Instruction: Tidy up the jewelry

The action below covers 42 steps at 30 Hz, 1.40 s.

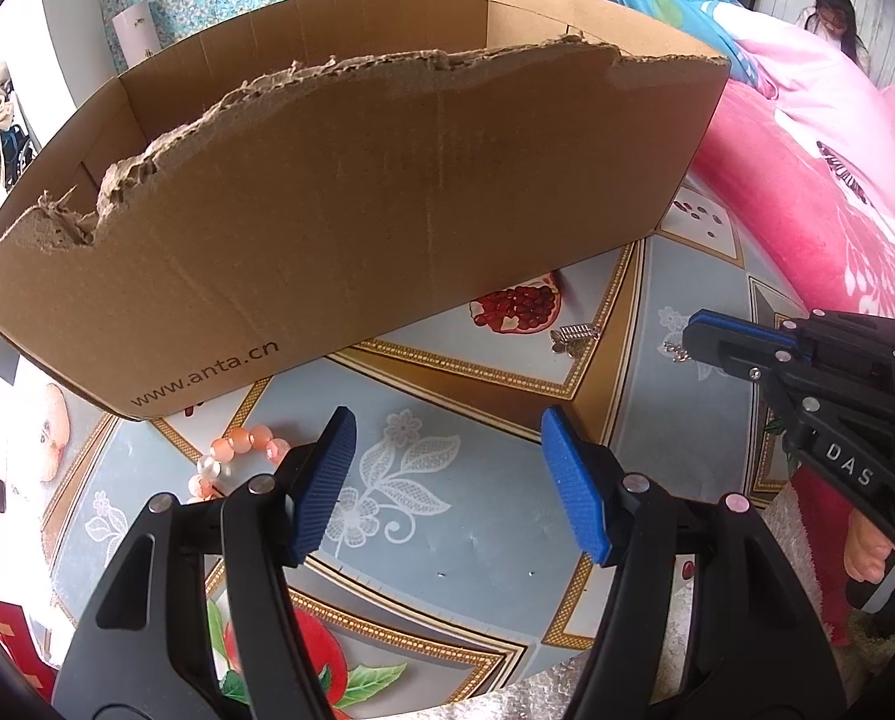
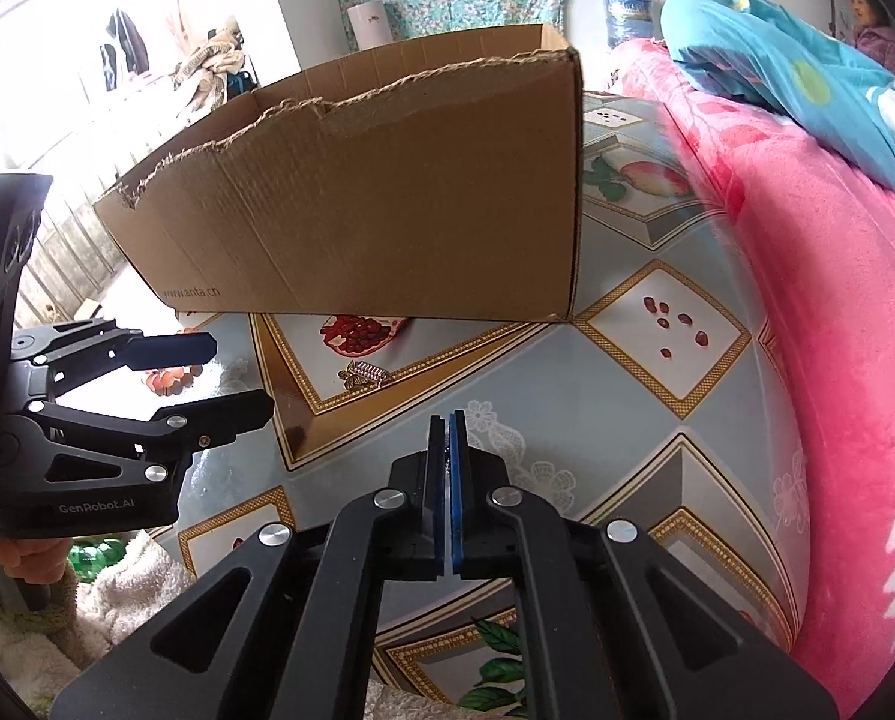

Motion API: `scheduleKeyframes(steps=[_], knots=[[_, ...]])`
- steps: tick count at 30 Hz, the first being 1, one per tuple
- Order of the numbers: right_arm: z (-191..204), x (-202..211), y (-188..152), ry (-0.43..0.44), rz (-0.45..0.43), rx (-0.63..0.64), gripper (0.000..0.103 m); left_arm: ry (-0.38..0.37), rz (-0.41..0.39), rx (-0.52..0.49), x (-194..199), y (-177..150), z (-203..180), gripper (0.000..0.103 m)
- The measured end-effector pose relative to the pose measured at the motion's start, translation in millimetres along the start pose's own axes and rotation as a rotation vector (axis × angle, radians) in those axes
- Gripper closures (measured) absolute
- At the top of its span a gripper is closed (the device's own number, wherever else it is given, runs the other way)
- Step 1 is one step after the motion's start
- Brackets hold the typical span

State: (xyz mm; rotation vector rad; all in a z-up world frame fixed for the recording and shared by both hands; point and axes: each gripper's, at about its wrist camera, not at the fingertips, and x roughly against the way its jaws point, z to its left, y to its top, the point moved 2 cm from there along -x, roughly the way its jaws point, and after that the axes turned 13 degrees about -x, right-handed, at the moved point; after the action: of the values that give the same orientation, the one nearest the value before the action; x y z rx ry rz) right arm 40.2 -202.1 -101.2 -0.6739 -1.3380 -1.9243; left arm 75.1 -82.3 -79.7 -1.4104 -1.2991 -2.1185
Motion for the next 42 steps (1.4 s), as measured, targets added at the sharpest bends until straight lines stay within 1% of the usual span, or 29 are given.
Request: scheduleKeyframes(steps=[4,6,9,10,11,12,14,17,20,24,28,30,33,37,40,42], knots=[[-6,10,5,0.025,-0.029,-0.040,0.102,-0.011,-0.029,-0.003,4,0,-2,0.042],[-8,14,6,0.036,-0.038,-0.052,0.102,-0.035,-0.068,-0.015,9,0,-6,0.042],[-8,17,6,0.042,-0.047,-0.059,0.102,-0.090,-0.124,-0.040,14,2,-11,0.042],[-8,18,5,0.049,-0.047,-0.063,0.102,-0.108,-0.140,-0.047,15,2,-15,0.045],[-9,18,5,0.056,-0.048,-0.068,0.102,-0.123,-0.154,-0.059,15,4,-18,0.052],[-9,18,5,0.063,-0.048,-0.073,0.102,-0.133,-0.162,-0.072,15,5,-21,0.054],[-10,18,5,0.072,-0.045,-0.077,0.102,-0.142,-0.173,-0.098,12,9,-26,0.064],[-10,16,4,0.086,-0.036,-0.080,0.102,-0.134,-0.179,-0.144,6,15,-34,0.074],[-13,13,4,0.103,-0.025,-0.082,0.102,-0.117,-0.174,-0.194,-1,19,-38,0.083],[-17,9,5,0.124,-0.014,-0.088,0.102,-0.116,-0.157,-0.260,-11,23,-43,0.085],[-20,5,5,0.138,-0.006,-0.098,0.102,-0.131,-0.120,-0.311,-20,26,-47,0.085],[-21,3,5,0.145,-0.002,-0.104,0.102,-0.121,-0.122,-0.340,-20,26,-47,0.085],[-23,3,5,0.154,-0.002,-0.110,0.102,-0.123,-0.120,-0.356,-21,27,-47,0.086],[-25,4,6,0.167,-0.008,-0.123,0.102,-0.116,-0.126,-0.395,-21,27,-52,0.096],[-26,6,5,0.176,-0.011,-0.132,0.102,-0.117,-0.129,-0.413,-20,26,-54,0.098],[-26,7,4,0.180,-0.012,-0.135,0.102,-0.127,-0.129,-0.399,-20,27,-52,0.099]])
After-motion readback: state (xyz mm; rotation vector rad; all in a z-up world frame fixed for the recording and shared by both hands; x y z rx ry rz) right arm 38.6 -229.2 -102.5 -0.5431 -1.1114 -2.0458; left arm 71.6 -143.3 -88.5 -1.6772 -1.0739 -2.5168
